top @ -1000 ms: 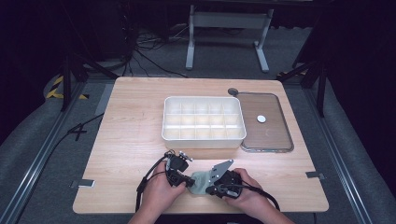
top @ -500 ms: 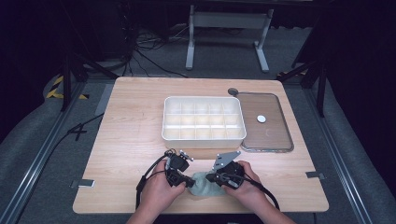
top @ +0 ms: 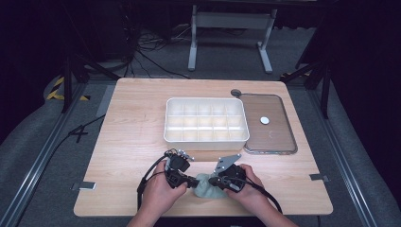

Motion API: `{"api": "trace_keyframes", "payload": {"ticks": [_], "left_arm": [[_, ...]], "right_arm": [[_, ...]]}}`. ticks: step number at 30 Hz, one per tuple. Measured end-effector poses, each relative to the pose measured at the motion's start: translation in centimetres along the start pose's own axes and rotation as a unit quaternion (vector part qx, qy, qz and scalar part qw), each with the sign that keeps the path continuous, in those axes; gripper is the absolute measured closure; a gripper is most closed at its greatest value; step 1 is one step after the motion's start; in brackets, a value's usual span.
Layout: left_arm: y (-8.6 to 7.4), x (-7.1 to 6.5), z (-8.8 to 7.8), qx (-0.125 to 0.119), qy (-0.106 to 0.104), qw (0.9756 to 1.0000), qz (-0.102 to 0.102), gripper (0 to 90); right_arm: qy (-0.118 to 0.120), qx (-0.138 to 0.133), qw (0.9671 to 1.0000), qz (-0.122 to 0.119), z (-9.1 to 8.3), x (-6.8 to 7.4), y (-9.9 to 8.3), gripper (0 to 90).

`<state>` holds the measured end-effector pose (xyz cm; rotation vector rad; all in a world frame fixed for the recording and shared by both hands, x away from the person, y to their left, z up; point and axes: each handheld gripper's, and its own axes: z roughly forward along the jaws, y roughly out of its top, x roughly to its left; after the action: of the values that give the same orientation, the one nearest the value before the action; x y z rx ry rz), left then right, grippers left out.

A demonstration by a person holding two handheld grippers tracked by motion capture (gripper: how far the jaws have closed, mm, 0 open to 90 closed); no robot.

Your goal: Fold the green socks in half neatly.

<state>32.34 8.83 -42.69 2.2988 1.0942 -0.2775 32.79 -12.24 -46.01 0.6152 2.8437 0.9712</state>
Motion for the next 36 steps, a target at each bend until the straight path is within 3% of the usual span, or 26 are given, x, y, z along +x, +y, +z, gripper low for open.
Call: {"api": "trace_keyframes", "payload": {"ticks": [6, 11, 17, 21, 25, 36], "left_arm": [[0.1, 0.1, -0.6, 0.007, -0.001, 1.0000, 0.002, 83.7], [0.2, 0.2, -0.9, 0.017, 0.004, 0.9999, 0.001, 83.6], [0.5, 0.2, -0.9, 0.031, 0.005, 0.9995, 0.003, 83.6], [0.8, 0.1, -0.9, 0.033, 0.005, 0.9994, 0.006, 83.6], [1.2, -0.2, -0.9, 0.023, -0.008, 0.9997, 0.006, 83.3], [2.7, -1.3, -0.1, 0.017, -0.018, 0.9993, 0.028, 83.5]], "right_arm": [[0.009, -0.017, 0.9998, 0.008, -1.7, -0.3, -0.3, 90.0], [0.004, -0.007, 0.9998, 0.017, -2.8, -0.7, -1.2, 90.0], [0.000, 0.017, 0.9994, 0.029, -2.3, -1.3, -2.3, 90.0], [0.001, 0.014, 0.9995, 0.027, -2.1, -1.3, -2.4, 90.0], [-0.002, 0.011, 0.9996, 0.027, -2.1, -1.2, -2.5, 90.0], [0.001, 0.000, 0.9996, 0.028, -2.0, -1.1, -2.7, 90.0]]}}
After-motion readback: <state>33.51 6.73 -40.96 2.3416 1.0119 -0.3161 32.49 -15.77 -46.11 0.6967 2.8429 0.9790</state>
